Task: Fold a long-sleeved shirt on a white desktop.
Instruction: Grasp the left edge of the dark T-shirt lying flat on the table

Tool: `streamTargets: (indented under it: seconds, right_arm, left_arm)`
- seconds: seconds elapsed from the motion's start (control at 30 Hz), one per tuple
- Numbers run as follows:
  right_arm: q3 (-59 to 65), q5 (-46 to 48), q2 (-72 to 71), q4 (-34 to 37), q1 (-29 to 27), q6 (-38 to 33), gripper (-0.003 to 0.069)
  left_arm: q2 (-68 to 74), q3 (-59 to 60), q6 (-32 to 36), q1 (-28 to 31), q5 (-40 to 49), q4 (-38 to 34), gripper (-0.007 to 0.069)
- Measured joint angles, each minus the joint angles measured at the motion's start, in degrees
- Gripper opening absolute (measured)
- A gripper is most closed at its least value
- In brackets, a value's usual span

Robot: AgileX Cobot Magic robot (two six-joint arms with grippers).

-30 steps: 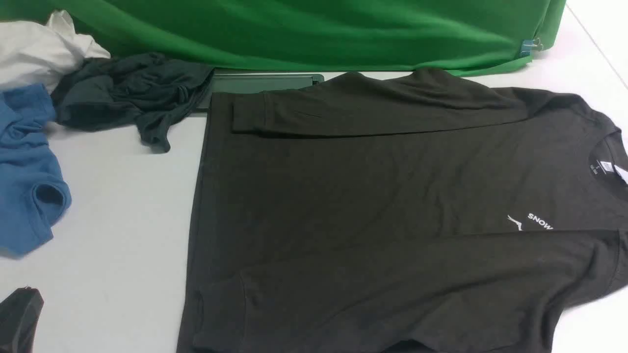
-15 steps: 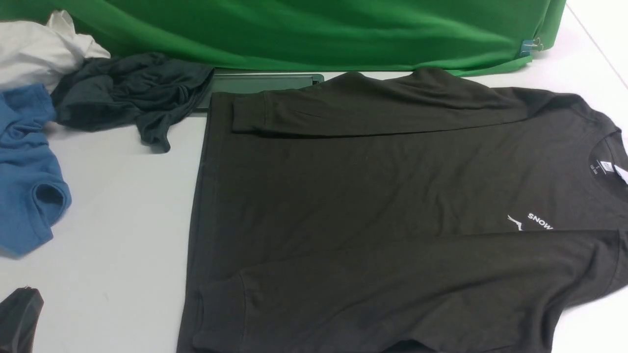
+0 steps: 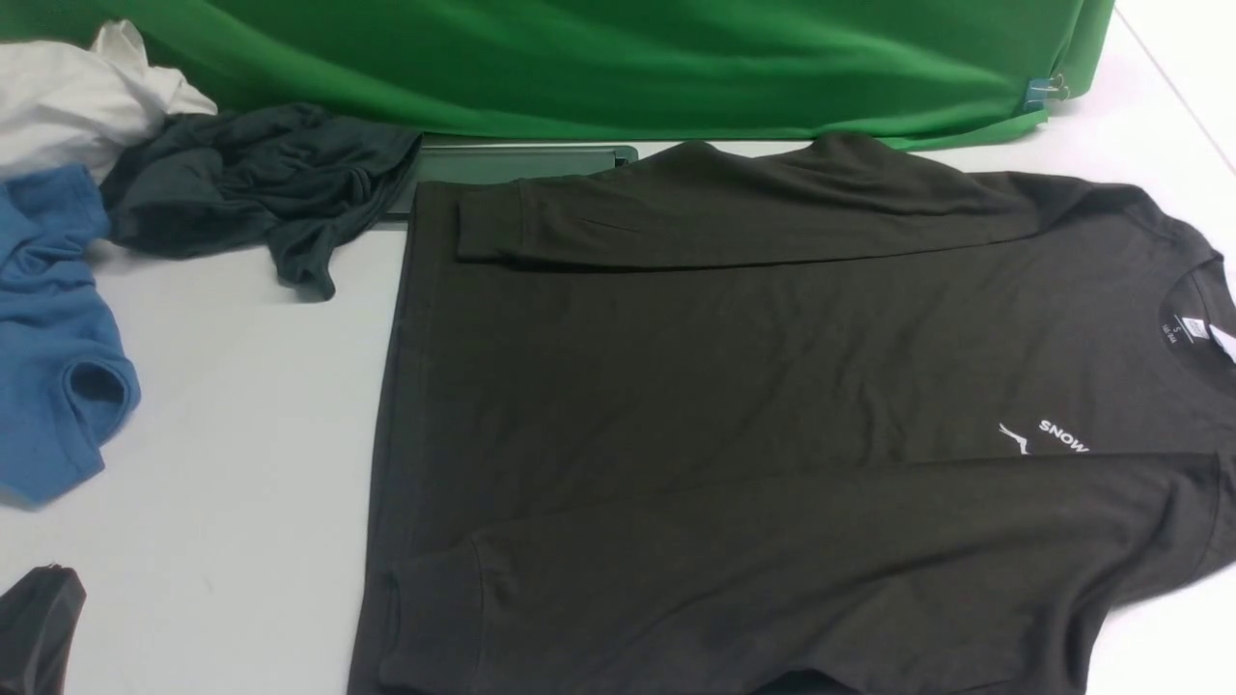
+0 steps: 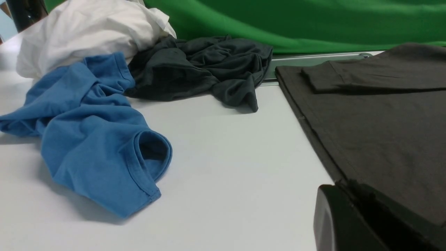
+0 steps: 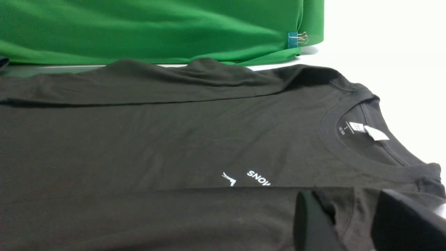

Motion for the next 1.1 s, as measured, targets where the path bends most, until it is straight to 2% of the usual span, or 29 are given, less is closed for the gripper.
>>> streamTargets:
  seconds: [0.27, 0.37, 0.5, 0.63, 0.77, 0.83, 0.9, 1.0, 1.03, 1.1]
  right_arm:
    - [0.0, 0.0, 0.0, 0.0, 0.0, 0.0, 0.0241]
    - [0.0, 0.0, 0.0, 0.0, 0.0, 0.0, 0.0241]
    - [0.0, 0.0, 0.0, 0.0, 0.0, 0.0, 0.0241]
    - [0.0, 0.0, 0.0, 0.0, 0.0, 0.0, 0.0241]
    - [0.0, 0.0, 0.0, 0.0, 0.0, 0.0, 0.024]
    - [0.0, 0.0, 0.0, 0.0, 0.0, 0.0, 0.024]
    - [0.0, 0.0, 0.0, 0.0, 0.0, 0.0, 0.024]
    - [0.0, 0.0, 0.0, 0.0, 0.0, 0.0, 0.024]
    - [0.0, 0.0, 0.0, 0.0, 0.0, 0.0, 0.024]
    - [0.0, 0.0, 0.0, 0.0, 0.0, 0.0, 0.024]
  left_arm:
    - [0.0, 0.0, 0.0, 0.0, -0.2, 0.0, 0.002]
    - [0.0, 0.0, -1.2, 0.0, -3.1, -1.8, 0.002]
    - [0.0, 0.0, -11.9, 0.0, -13.5, -18.4, 0.002]
    - [0.0, 0.0, -16.2, 0.0, -20.2, -25.2, 0.002]
    - [0.0, -0.3, -19.0, 0.0, -24.5, -23.8, 0.002]
    - [0.0, -2.6, -21.8, -0.4, -21.5, -20.0, 0.002]
    - [0.2, -8.7, -23.1, -2.4, -14.5, -13.4, 0.002]
    - [3.3, -17.0, -18.5, -6.0, -4.7, -11.0, 0.002]
    - [4.0, -18.1, -17.4, -6.3, -4.0, -11.0, 0.002]
    - [10.1, -25.0, -9.5, -10.5, 6.5, -13.1, 0.002]
